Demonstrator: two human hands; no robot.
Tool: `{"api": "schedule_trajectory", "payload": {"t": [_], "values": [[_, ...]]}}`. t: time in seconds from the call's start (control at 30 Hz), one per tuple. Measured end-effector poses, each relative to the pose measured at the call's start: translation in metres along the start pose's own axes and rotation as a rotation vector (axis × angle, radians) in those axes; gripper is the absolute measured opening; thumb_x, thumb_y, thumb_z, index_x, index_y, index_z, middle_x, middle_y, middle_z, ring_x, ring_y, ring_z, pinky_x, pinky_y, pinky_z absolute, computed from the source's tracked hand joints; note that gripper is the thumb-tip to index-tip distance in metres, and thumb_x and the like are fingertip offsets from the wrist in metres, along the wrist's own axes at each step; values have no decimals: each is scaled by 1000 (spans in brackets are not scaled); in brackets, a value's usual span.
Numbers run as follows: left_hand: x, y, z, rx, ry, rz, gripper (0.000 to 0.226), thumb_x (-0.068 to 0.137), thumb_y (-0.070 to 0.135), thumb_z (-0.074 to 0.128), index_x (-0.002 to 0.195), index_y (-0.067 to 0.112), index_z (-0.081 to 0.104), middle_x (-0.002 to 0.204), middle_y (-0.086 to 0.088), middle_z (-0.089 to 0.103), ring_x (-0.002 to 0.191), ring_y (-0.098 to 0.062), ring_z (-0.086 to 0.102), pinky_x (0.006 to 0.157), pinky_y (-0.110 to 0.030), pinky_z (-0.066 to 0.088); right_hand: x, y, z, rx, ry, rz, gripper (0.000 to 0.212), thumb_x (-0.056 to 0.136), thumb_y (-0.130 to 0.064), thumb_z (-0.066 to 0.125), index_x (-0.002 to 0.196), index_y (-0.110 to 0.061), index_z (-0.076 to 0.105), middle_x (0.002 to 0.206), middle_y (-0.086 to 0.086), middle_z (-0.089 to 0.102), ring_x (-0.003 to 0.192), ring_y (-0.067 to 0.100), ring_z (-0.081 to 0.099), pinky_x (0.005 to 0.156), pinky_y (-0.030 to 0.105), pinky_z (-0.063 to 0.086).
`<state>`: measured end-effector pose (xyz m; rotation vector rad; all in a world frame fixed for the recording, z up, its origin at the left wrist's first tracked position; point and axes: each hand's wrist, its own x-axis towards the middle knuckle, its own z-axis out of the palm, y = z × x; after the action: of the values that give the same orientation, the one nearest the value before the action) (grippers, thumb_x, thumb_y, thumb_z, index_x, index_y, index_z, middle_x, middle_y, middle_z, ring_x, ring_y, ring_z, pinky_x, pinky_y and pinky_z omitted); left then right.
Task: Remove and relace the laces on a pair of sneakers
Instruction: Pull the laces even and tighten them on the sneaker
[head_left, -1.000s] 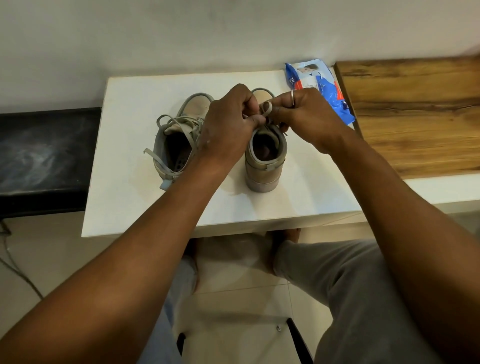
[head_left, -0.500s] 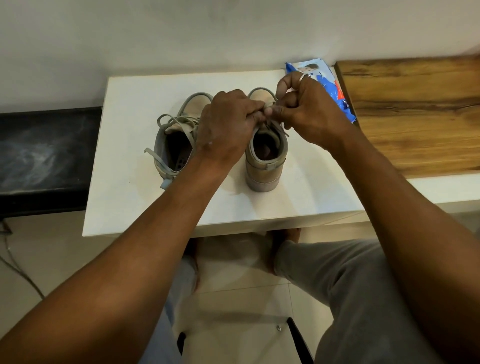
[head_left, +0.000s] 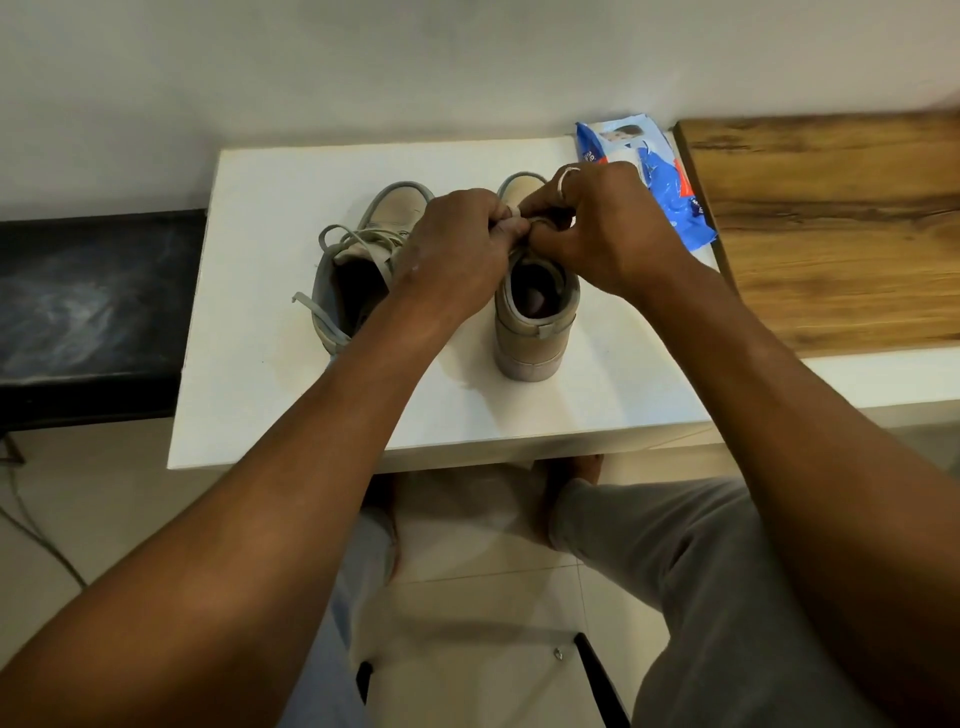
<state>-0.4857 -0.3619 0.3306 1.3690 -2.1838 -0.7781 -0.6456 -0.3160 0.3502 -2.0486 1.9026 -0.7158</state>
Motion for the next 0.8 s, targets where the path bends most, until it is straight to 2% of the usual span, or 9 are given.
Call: {"api": "schedule_trajectory", "payload": {"t": [0.07, 0.13, 0.27, 0.37, 0.47, 0.53, 0.6, 0.7, 0.8], "values": [[0, -1, -2, 26, -15, 14, 24, 91, 45, 58, 93, 24, 70, 85, 7, 67, 81, -16, 61, 68, -29, 47, 1, 1, -3, -40, -35, -8, 25, 88, -32, 66, 107, -18, 76, 96, 7, 70, 85, 21, 63, 78, 43, 55], [0, 0, -5, 53, -20, 45, 25, 91, 44, 58, 94, 24, 72, 88, 4, 69, 82, -17, 61, 69, -30, 48, 1, 1, -6, -65, -93, 2, 27, 89, -37, 64, 107, -18, 74, 98, 5, 68, 85, 19, 61, 77, 42, 56], [0, 1, -7, 108, 10, 120, 29, 91, 47, 58, 99, 26, 76, 91, 1, 71, 84, -19, 63, 68, -32, 48, 3, -1, -4, 2, -181, 80, 25, 95, -34, 56, 99, -12, 68, 93, 6, 64, 83, 18, 56, 76, 37, 50], [1, 1, -4, 90, 40, 127, 26, 90, 44, 59, 99, 27, 76, 93, 0, 71, 86, -18, 64, 71, -33, 51, 2, 2, -5, 118, -280, 189, 24, 95, -34, 56, 92, -12, 66, 86, 6, 63, 80, 20, 58, 77, 43, 51], [-1, 2, -2, -46, 28, 93, 20, 89, 36, 64, 96, 24, 78, 90, 4, 73, 81, -8, 61, 69, -21, 44, 0, 5, -7, 109, -333, 191, 17, 88, -23, 64, 96, -8, 65, 91, 11, 66, 87, 27, 62, 82, 50, 53], [-1, 1, 0, -137, 4, 56, 17, 89, 34, 65, 93, 22, 77, 86, 8, 72, 76, -2, 60, 62, -10, 39, -1, 8, -8, 113, -319, 183, 17, 88, -23, 67, 97, -9, 67, 92, 11, 67, 87, 27, 63, 82, 49, 53], [-2, 0, 0, -191, -39, 27, 15, 91, 33, 64, 89, 23, 75, 80, 13, 69, 74, 0, 60, 59, -5, 36, -2, 9, -7, 128, -288, 187, 17, 88, -26, 70, 97, -12, 68, 92, 7, 68, 87, 25, 64, 80, 45, 54], [-2, -1, 1, -224, -86, -13, 16, 95, 35, 59, 85, 26, 69, 73, 16, 63, 67, 2, 57, 58, -9, 38, -2, 11, -4, 88, -196, 169, 24, 84, -33, 75, 98, -16, 67, 91, 2, 68, 86, 21, 63, 81, 43, 55], [-2, 0, 1, -237, -103, -32, 20, 97, 36, 54, 86, 26, 67, 74, 12, 64, 67, -4, 57, 61, -19, 42, -1, 11, -5, 113, -37, 108, 33, 79, -34, 80, 105, -22, 63, 95, -4, 65, 82, 16, 61, 76, 33, 55]]}}
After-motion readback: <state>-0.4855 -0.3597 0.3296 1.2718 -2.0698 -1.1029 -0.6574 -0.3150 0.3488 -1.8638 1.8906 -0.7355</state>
